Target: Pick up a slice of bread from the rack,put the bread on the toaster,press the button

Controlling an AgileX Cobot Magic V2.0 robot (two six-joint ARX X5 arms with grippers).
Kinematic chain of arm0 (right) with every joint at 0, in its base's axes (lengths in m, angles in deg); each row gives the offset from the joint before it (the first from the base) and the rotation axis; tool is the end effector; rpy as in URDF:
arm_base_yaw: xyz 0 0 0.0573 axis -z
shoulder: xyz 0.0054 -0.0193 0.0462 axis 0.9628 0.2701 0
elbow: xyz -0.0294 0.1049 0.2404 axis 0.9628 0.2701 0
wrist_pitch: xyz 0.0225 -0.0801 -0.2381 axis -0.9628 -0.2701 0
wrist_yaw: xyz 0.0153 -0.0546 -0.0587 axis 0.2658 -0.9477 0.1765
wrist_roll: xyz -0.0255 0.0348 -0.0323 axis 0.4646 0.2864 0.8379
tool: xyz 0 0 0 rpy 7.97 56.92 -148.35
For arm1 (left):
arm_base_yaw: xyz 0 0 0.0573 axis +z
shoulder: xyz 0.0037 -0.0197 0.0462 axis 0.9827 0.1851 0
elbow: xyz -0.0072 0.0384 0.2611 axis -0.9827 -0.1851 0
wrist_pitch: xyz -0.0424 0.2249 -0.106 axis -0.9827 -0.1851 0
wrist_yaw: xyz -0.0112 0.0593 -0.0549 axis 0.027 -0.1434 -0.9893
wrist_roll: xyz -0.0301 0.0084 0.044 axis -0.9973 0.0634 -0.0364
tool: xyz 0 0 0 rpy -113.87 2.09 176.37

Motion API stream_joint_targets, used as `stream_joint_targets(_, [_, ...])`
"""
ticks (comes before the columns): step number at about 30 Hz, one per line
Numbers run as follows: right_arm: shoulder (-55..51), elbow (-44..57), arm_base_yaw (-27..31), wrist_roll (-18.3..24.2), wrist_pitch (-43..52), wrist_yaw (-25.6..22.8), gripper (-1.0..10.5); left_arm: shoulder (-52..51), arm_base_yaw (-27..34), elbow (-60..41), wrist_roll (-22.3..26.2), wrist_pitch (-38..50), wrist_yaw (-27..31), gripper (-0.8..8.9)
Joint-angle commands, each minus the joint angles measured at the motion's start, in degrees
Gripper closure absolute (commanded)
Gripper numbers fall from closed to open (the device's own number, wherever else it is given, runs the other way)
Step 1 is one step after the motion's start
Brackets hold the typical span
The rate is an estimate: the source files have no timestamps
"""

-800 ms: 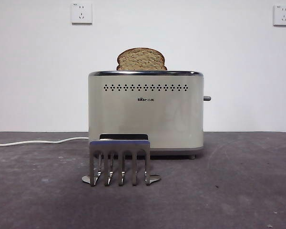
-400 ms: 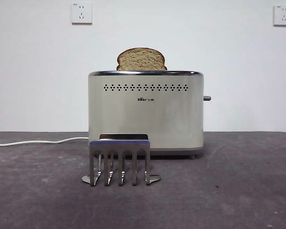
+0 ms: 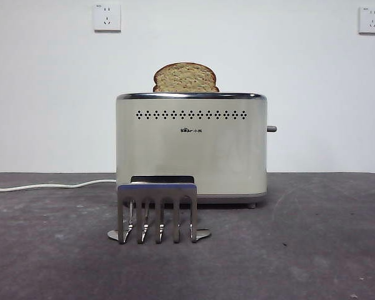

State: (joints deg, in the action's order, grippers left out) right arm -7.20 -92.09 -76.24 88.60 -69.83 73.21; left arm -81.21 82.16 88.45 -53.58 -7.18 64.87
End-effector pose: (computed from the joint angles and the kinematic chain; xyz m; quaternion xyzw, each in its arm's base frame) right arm 0.1597 0.0246 0.3800 0.0743 0.3712 0.3671 0.8497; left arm 0.0953 -0.0007 0.1527 0.0290 0.0763 -0.0712 0.9941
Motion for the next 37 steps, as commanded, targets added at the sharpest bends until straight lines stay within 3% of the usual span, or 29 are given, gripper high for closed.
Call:
stream_joint_targets(1, [0.0,0.6,0.0,0.5,0.0,0.0,9.5,-0.2,0.2,-0.8,-0.3,0.0,0.1,8.16])
stream_joint_targets(6, [0.0,0.6,0.0,0.5,0.0,0.1,9.5,-0.2,0.2,-0.8,-0.3,0.0,0.1,8.16])
stream_joint_targets(8, [-0.1,0.6,0.0,2.6,0.5,-0.4,9.5,-0.2,0.2,-0.8,-0.3,0.0,0.1,8.16])
stream_joint_targets(11, [-3.1,0.7,0.4,4.1,1.4,-4.9,9.5,-0.2,0.2,-0.8,-0.3,0.0,0.1,8.16])
stream_joint_targets(13, [-6.0,1.3,0.6,4.0,5.1,-7.7,9.5,-0.2,0.2,-0.8,-0.3,0.0,0.1,8.16])
stream_joint_targets(16, [-10.8,4.3,0.7,1.5,14.5,-7.4,9.5,-0.2,0.2,-0.8,-0.3,0.0,0.1,8.16])
stream_joint_targets(20, [-18.6,12.5,0.8,-0.7,26.1,-8.0,9.5,-0.2,0.2,-0.8,-0.3,0.0,0.1,8.16])
stream_joint_targets(26, [-30.4,30.4,0.8,-2.6,41.4,-14.9,9.5,-0.2,0.2,-0.8,-0.3,0.0,0.1,8.16])
stream_joint_targets(30, [-37.8,42.3,0.8,-7.0,50.8,-20.9,9.5,-0.2,0.2,-0.8,-0.3,0.0,0.1,8.16])
stream_joint_targets(34, [-44.0,51.6,0.7,-9.5,56.4,-27.0,9.5,-0.2,0.2,-0.8,-0.3,0.0,0.1,8.16])
stream_joint_targets(37, [-47.5,56.6,0.7,-9.8,57.6,-27.6,9.5,-0.2,0.2,-0.8,-0.3,0.0,0.1,8.16])
